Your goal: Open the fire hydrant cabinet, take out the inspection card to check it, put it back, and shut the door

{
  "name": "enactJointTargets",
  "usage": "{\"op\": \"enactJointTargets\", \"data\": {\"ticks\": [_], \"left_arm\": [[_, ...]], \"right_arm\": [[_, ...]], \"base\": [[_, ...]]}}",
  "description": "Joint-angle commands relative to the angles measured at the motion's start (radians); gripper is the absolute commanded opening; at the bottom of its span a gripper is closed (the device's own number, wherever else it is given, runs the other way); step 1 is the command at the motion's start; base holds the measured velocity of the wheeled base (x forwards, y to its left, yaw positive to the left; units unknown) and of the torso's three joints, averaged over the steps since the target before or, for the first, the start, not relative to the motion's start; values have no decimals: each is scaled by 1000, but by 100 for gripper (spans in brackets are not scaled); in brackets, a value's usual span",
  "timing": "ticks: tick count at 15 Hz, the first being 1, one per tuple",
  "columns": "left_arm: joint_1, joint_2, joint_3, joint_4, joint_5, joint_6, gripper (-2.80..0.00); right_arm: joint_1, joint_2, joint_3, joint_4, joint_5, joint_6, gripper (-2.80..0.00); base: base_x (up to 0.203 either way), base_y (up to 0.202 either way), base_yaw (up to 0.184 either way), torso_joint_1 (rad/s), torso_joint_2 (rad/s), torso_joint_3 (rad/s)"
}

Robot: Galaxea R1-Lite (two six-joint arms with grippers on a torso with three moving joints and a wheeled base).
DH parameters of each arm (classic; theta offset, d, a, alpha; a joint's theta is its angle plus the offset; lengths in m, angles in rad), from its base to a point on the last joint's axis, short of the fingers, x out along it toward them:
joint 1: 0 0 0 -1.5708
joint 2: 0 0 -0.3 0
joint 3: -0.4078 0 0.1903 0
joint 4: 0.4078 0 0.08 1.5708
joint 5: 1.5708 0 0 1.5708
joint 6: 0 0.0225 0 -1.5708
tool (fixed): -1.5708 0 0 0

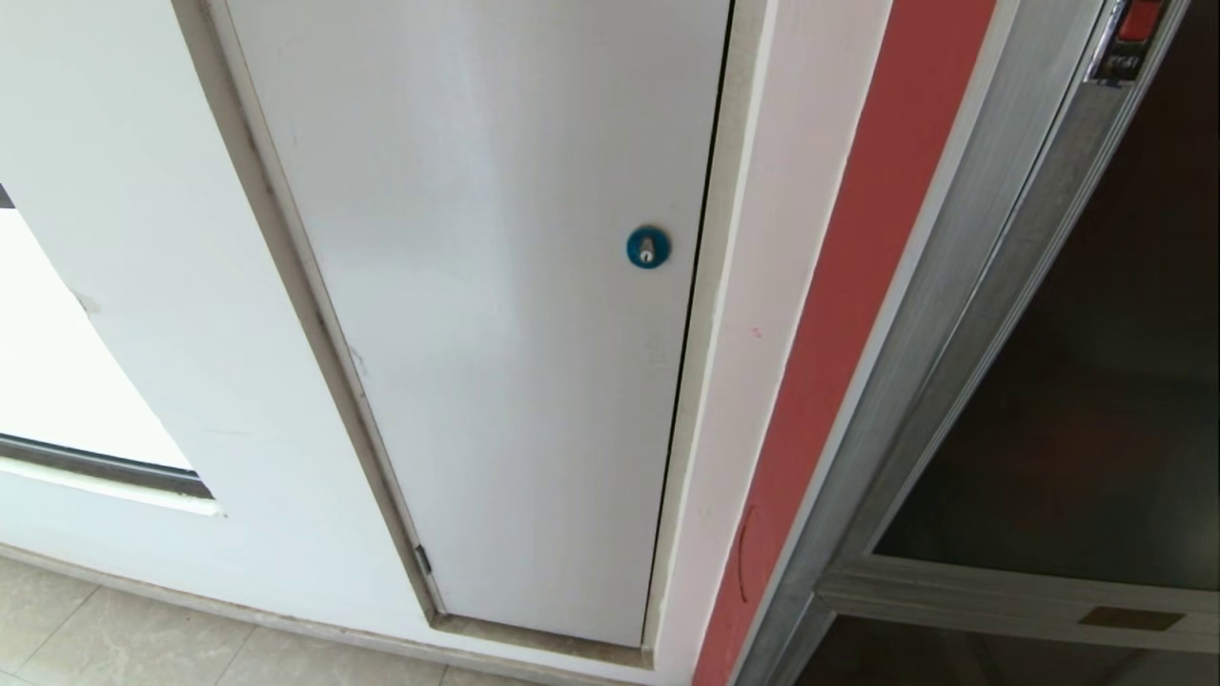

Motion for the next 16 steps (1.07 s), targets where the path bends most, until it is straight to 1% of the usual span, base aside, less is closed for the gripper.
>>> {"op": "enactJointTargets", "data": {"ticks": [1,4,5,6,8,9,10,11,13,15,16], "left_arm": [[0,1,0,0,0,0,-280],[0,1,0,0,0,0,-280],[0,1,0,0,-1,0,-280],[0,1,0,0,1,0,-280],[0,1,0,0,1,0,-280],[0,1,0,0,-1,0,-280],[0,1,0,0,1,0,-280],[0,1,0,0,0,0,-280],[0,1,0,0,-1,0,-280],[0,1,0,0,-1,0,-280],[0,1,0,0,1,0,-280]], "right_arm": [[18,4,38,-40,-8,-21,-280],[95,48,48,-84,-36,-82,-280],[135,65,50,-109,-54,-100,-280],[188,82,53,-136,-88,-125,-280],[315,119,62,-193,-204,-174,-280],[368,152,71,-251,-286,-193,-280],[385,185,81,-338,-341,-212,-280],[391,200,88,-402,-378,-225,-280],[394,205,102,-466,-474,-252,-280],[394,197,128,-520,-487,-266,-280],[394,196,134,-539,-491,-269,-82]], "base": [[0,0,0,0,0,0],[0,0,0,0,0,0],[0,0,0,0,0,0],[0,0,0,0,0,0],[0,0,0,0,0,0],[0,0,0,0,0,0],[0,0,0,0,0,0],[0,0,0,0,0,0],[0,0,0,0,0,0],[0,0,0,0,0,0],[0,0,0,0,0,0]]}}
